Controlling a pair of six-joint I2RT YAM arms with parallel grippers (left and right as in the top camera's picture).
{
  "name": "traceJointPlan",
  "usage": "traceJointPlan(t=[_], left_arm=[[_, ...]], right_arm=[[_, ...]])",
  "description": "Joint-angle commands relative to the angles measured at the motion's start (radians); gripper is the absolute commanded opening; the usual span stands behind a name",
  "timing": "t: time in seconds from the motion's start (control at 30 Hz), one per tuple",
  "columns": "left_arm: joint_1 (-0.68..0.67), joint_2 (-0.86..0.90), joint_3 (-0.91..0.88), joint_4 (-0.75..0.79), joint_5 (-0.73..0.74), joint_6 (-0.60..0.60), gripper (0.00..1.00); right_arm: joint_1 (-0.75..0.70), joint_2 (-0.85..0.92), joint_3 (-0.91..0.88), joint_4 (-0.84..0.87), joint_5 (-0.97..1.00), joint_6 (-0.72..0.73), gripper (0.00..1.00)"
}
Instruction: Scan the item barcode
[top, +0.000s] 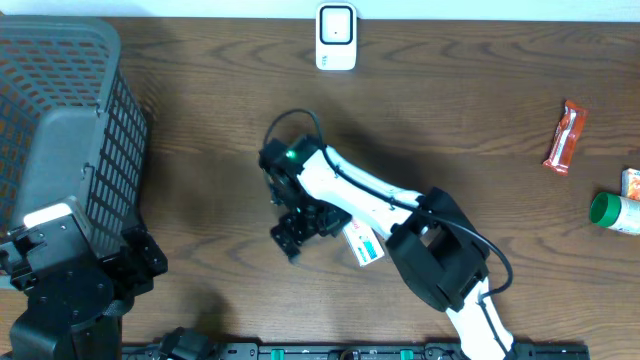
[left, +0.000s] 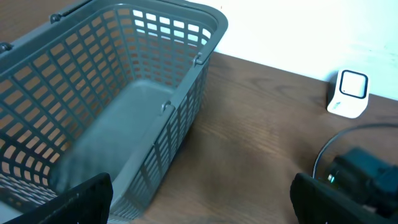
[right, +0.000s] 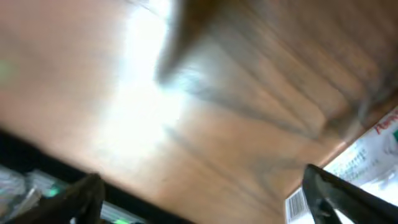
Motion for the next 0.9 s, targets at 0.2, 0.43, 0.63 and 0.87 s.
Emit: traceJointPlan(t=[0.2, 0.43, 0.63, 0.87], left_arm=[[0.004, -0.002, 0.008, 0.003, -0.009, -0.006, 0.91], [0.004, -0.002, 0.008, 0.003, -0.009, -0.006, 0.91], [0.004, -0.002, 0.008, 0.003, -0.009, -0.006, 0.92], [0.004, -0.002, 0.008, 0.003, -0.009, -0.006, 0.91]], right_arm=[[-0.003, -0.119, 0.037, -0.092, 0.148, -0.018, 0.99], [-0.043, -0.119, -0.085, 0.034, 0.198, -0.013, 0.99], [-0.091, -0.119, -0.173, 0.100, 0.197, 0.028, 0.99], [-0.100, -0.119, -0.175, 0.124, 0.214, 0.017, 0.99]])
